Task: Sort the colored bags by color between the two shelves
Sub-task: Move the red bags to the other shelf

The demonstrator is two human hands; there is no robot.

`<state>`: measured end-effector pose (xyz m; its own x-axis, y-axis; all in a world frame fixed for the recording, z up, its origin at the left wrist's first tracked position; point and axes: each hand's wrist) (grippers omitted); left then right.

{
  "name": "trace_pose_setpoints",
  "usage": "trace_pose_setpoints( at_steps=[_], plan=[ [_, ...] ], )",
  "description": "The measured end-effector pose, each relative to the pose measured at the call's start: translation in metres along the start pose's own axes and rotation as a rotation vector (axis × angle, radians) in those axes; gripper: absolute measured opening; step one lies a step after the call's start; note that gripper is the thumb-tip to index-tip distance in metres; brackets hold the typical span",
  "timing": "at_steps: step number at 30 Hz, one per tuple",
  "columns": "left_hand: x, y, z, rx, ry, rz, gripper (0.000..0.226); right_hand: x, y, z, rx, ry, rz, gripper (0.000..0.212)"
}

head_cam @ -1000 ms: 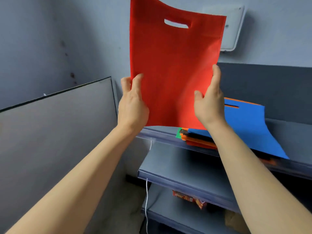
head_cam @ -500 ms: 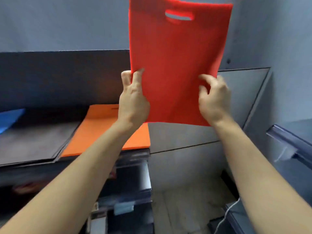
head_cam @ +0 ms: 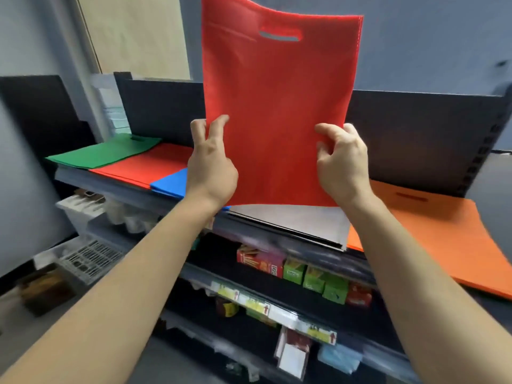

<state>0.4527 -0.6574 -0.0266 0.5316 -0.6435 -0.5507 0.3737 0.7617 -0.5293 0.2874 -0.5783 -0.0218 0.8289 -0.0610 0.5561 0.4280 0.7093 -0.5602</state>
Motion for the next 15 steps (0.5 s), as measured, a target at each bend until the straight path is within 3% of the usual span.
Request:
trace_pose_setpoints(
  at_steps=[6, 15],
  plan=[
    [0.116, -0.04, 0.062, -0.029, -0.082, 0.087, 0.067, 0.077, -0.041, -0.112, 0.084, -0.078, 0.056, 0.035],
    [0.226, -0.095, 0.096, -0.033, -0.139, 0.185, 0.067, 0.125, -0.103, -0.219, 0.197, -0.064, 0.096, 0.035]
  ],
)
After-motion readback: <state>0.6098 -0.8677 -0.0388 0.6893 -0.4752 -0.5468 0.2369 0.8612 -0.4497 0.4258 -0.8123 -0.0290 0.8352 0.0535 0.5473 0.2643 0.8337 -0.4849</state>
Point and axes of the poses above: each hand's wrist, its own y-axis away from the middle knuckle, its own z-axis out of the back of the hand, x = y × z, and after that the axes turned 12 degrees about x, right-handed
